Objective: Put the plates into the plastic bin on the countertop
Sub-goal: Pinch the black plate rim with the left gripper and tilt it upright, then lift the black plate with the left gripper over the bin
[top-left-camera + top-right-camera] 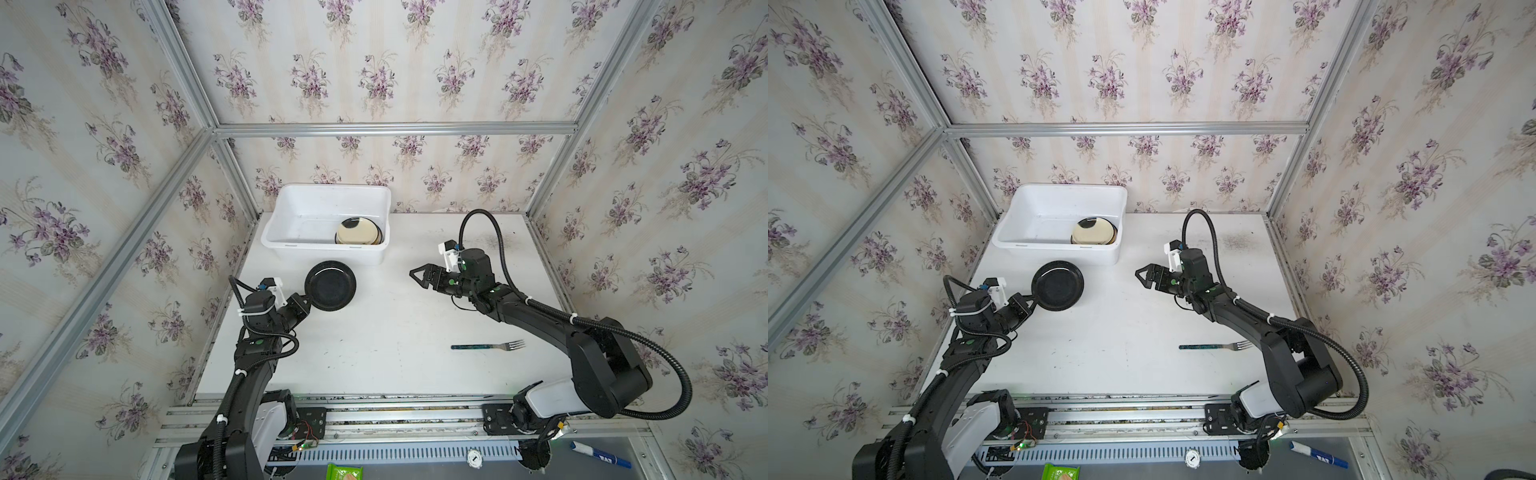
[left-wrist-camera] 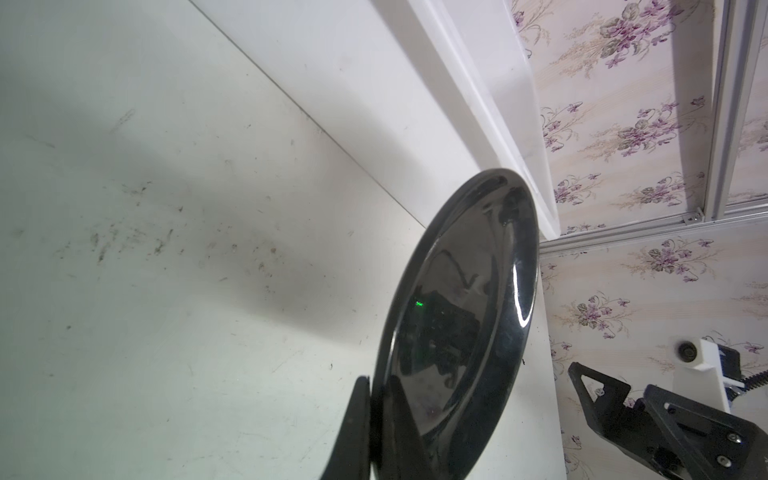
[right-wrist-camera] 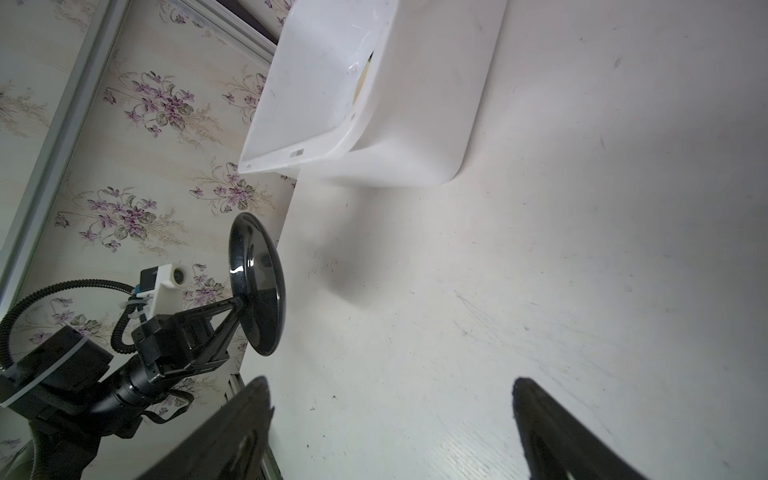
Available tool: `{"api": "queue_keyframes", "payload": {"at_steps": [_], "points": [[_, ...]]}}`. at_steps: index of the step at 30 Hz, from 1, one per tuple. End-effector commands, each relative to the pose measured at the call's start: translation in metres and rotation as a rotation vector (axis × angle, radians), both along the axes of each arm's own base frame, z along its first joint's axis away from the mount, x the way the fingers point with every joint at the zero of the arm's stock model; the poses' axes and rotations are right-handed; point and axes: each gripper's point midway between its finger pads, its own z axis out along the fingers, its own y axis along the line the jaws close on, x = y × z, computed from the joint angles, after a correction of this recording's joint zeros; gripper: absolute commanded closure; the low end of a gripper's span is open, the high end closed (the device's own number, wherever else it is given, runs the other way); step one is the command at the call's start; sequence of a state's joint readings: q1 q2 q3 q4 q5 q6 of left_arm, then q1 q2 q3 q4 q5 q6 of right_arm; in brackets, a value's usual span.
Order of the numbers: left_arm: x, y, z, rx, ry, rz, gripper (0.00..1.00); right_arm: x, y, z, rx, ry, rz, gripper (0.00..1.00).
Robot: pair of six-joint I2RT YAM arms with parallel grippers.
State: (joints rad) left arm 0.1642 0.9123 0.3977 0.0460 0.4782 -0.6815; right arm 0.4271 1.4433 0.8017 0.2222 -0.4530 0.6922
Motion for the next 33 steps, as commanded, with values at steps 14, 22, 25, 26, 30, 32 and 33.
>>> {"api": "queue_keyframes", "payload": {"at_steps": [14,22,25,26,30,32,33], "points": [[0.037,-0.043,0.055,0.020,-0.069,-0.093,1.00,-0.002,-0.036,0.024,-0.141,-0.179,-0.097,0.04],[0.078,-0.043,0.088,0.046,-0.120,-0.070,1.00,-0.008,-0.048,0.025,-0.206,-0.212,-0.112,0.03],[0.099,-0.042,0.094,0.061,-0.123,-0.067,1.00,-0.011,-0.051,0.027,-0.229,-0.214,-0.110,0.03],[0.105,-0.041,0.096,0.064,-0.123,-0.055,1.00,-0.012,-0.054,0.028,-0.240,-0.216,-0.113,0.03],[0.132,-0.039,0.100,0.093,-0.131,-0.049,1.00,-0.017,-0.064,0.034,-0.290,-0.247,-0.128,0.03],[0.145,-0.039,0.098,0.102,-0.122,-0.047,1.00,-0.017,-0.069,0.036,-0.312,-0.260,-0.137,0.02],[0.152,-0.038,0.097,0.110,-0.120,-0.048,1.00,-0.018,-0.071,0.037,-0.321,-0.263,-0.140,0.02]]}}
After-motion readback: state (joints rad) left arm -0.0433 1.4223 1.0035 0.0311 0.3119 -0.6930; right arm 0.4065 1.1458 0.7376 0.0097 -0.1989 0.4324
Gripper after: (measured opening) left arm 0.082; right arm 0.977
